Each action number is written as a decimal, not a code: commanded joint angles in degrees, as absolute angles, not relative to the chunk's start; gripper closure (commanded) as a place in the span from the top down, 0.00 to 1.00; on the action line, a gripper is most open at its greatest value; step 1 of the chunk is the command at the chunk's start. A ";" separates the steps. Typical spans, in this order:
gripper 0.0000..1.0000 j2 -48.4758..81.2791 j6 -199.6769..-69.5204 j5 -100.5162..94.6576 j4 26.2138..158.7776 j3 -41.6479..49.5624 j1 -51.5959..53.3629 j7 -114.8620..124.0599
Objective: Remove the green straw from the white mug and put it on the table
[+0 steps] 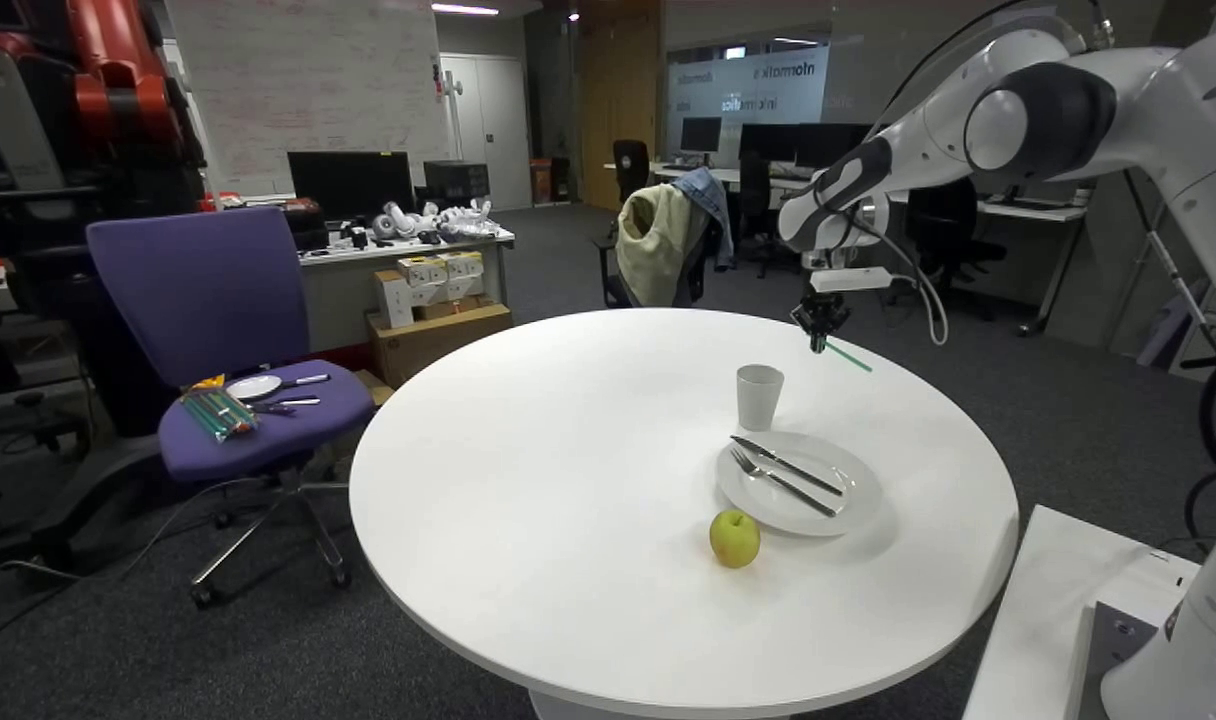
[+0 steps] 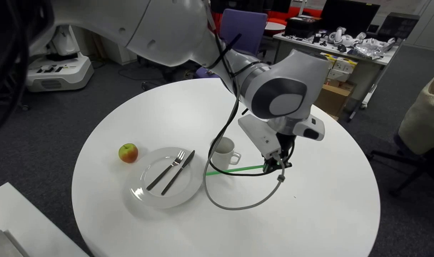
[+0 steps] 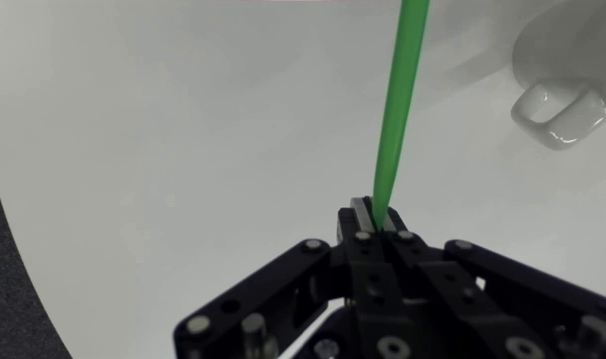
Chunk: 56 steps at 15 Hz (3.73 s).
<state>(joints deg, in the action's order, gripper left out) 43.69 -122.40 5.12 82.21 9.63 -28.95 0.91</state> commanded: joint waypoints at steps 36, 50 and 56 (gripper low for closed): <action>1.00 64.87 -115.71 9.64 47.56 8.79 -31.87 6.38; 1.00 44.23 -123.75 6.31 74.68 11.04 -25.54 2.86; 1.00 36.81 -133.38 3.33 88.52 10.98 -21.66 1.82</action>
<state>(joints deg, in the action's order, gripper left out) 44.66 -128.88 4.82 77.19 10.55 -23.65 3.51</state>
